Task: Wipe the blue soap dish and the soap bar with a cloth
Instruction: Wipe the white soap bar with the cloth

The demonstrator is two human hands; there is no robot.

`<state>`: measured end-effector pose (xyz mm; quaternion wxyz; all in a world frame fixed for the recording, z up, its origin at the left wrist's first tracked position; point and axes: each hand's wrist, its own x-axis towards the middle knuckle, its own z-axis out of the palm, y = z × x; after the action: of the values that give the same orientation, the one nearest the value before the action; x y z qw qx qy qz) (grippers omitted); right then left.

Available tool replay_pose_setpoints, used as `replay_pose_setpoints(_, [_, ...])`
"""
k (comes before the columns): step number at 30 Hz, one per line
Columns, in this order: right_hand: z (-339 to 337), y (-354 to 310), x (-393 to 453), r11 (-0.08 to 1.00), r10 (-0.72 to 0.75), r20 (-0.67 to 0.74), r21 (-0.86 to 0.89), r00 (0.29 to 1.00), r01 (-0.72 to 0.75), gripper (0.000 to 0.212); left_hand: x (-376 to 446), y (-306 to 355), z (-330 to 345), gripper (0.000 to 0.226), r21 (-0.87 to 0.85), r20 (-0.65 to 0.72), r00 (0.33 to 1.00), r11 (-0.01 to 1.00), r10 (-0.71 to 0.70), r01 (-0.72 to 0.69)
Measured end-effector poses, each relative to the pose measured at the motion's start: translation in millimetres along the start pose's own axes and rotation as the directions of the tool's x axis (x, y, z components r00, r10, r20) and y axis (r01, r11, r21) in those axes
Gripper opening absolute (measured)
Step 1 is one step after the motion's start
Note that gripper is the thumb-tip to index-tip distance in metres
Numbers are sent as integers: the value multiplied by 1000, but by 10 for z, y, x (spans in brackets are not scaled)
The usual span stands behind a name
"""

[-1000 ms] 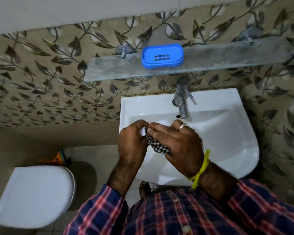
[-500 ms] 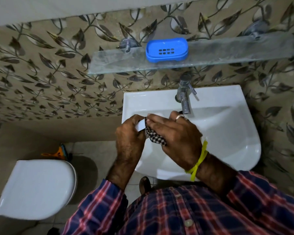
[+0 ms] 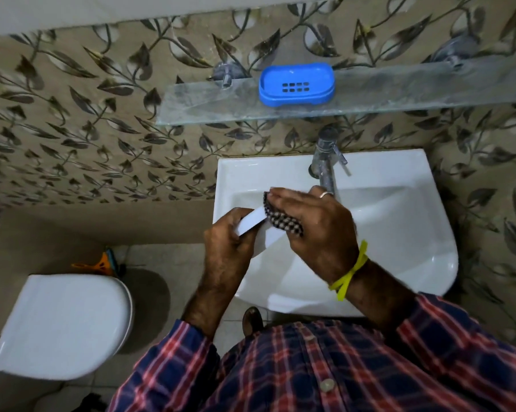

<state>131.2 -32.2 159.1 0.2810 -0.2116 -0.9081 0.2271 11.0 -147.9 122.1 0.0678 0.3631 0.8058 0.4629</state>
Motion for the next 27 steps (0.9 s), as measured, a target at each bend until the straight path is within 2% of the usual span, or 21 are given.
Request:
replay_pose_setpoints(2, [15, 36, -88, 999, -46, -26, -30, 999, 45, 48, 19, -18, -32, 16, 12, 4, 999, 999, 48, -48])
replay_pose_setpoints(4, [10, 119, -102, 1000, -16, -91, -11, 996, 15, 47, 29, 0, -20, 16, 48, 19, 997, 996, 77, -77])
replay_pose_setpoints(6, [21, 162, -37, 1000, -12, -127, -13, 992, 10, 46, 37, 85, 32, 10, 33, 21, 1000, 999, 17, -18])
replay_pose_setpoints(8, [28, 118, 63, 998, -43, -97, -48, 994, 39, 45, 100, 171, 94, 5, 97, 71, 996, 994, -49, 42])
replay_pose_setpoints(10, [46, 57, 125, 995, -78, -45, -58, 996, 75, 47, 230, 243, 124, 9, 253, 142, 989, 968, -40, 3])
replay_pose_setpoints(11, [63, 30, 115, 994, -99, -31, -51, 995, 97, 48, 288, 274, 118, 9, 260, 150, 988, 966, -30, -10])
replay_pose_setpoints(14, [74, 48, -53, 990, -137, -46, -36, 990, 135, 51, 303, 328, 89, 3, 120, 138, 990, 992, 14, -31])
replay_pose_setpoints(16, [17, 90, -97, 992, -117, -45, -44, 992, 115, 55, 209, 349, 112, 8, 107, 142, 990, 993, 23, -39])
replay_pose_setpoints(19, [15, 96, 67, 998, -42, -45, 36, 998, 43, 52, 205, 298, 215, 16, 97, 113, 993, 995, -45, 34])
replay_pose_setpoints(22, [38, 38, 31, 995, -102, -4, 8, 995, 102, 53, 270, 211, 176, 17, 12, 75, 996, 999, -38, 37])
replay_pose_setpoints(24, [-22, 95, -23, 992, -128, -24, 0, 992, 128, 53, 273, 204, 139, 19, 31, 81, 997, 999, 16, -18])
replay_pose_setpoints(27, [-30, 160, 87, 998, -38, -78, 56, 996, 42, 47, 263, 217, 187, 18, 67, 34, 999, 998, 15, -18])
